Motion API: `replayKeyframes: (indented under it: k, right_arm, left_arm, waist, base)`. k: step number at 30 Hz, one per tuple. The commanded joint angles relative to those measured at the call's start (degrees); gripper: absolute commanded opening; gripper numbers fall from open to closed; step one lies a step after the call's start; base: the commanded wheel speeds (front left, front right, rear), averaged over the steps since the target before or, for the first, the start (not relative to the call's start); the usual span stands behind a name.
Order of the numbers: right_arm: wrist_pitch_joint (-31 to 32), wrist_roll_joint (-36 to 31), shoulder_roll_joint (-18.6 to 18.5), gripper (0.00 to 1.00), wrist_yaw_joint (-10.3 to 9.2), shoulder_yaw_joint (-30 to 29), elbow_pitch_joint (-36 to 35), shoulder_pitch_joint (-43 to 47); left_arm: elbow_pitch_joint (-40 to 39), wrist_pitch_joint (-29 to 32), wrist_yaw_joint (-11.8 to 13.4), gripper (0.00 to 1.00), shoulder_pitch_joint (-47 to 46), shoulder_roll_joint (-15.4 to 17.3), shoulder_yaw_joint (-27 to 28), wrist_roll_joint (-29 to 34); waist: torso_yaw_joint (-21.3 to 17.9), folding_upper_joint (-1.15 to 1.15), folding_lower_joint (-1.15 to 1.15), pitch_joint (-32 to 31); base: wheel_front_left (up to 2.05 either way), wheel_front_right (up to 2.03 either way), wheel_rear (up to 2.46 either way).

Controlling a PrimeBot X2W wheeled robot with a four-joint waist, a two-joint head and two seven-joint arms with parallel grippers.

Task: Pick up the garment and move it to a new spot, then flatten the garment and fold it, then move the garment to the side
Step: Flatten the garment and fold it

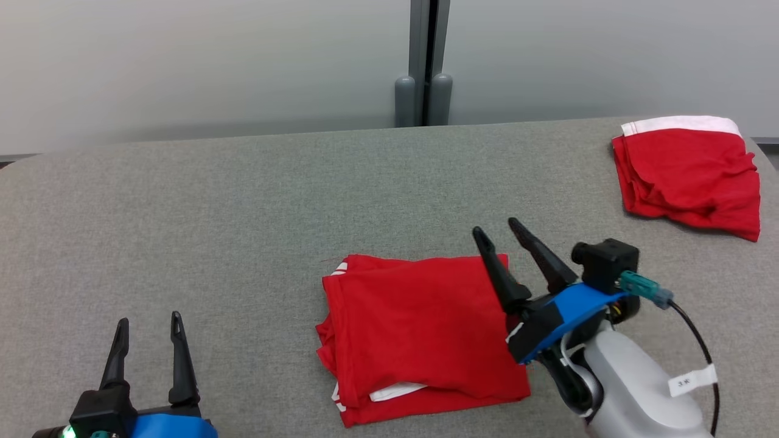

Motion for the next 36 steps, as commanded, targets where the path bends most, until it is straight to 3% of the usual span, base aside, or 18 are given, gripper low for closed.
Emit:
replayKeyframes:
  k: [1,4,9,18,26,36]
  right_arm:
    - [-0.5,-1.6,-1.3,1.0,0.03,-2.8,-2.0,2.8]
    - [-0.7,-5.3,-3.2,1.0,0.03,-7.9,-5.9,6.0]
    - [-0.6,-12.0,-3.3,1.0,0.02,-15.9,-13.5,14.2]
    - [-0.6,-18.2,0.9,1.0,0.03,-24.7,-19.4,24.3]
    - [-0.7,-23.1,3.4,1.0,0.03,-28.4,-20.8,28.4]
    - [-0.6,-27.5,4.5,1.0,0.02,-29.1,-15.8,27.2]
  left_arm:
    - [-0.4,-0.2,-0.2,1.0,0.6,-0.1,0.2,0.2]
    - [-0.7,-0.2,-0.4,1.0,1.0,-0.1,0.4,0.4]
    - [-0.7,-0.2,-0.6,1.0,0.8,-0.1,0.3,0.7]
    - [-1.0,-0.2,-1.0,1.0,0.6,0.0,-0.1,1.3]
    - [-0.7,-0.2,-1.0,1.0,0.8,-0.1,-0.8,1.3]
    - [1.2,-0.2,-1.4,1.0,0.5,0.6,-1.5,1.7]
  waist:
    - [-0.5,0.01,0.0,-0.4]
    - [-0.8,0.01,0.0,-0.7]
    - [-1.0,0.01,0.0,-0.8]
    - [-0.5,0.01,0.0,-1.4]
    - [0.1,0.01,0.0,-2.6]
    - [0.5,0.01,0.0,-3.2]
  base:
    - [0.0,0.0,0.0]
    - [0.0,0.0,0.0]
    - [0.0,0.0,0.0]
    - [0.0,0.0,0.0]
    - [0.0,0.0,0.0]
    - [0.0,0.0,0.0]
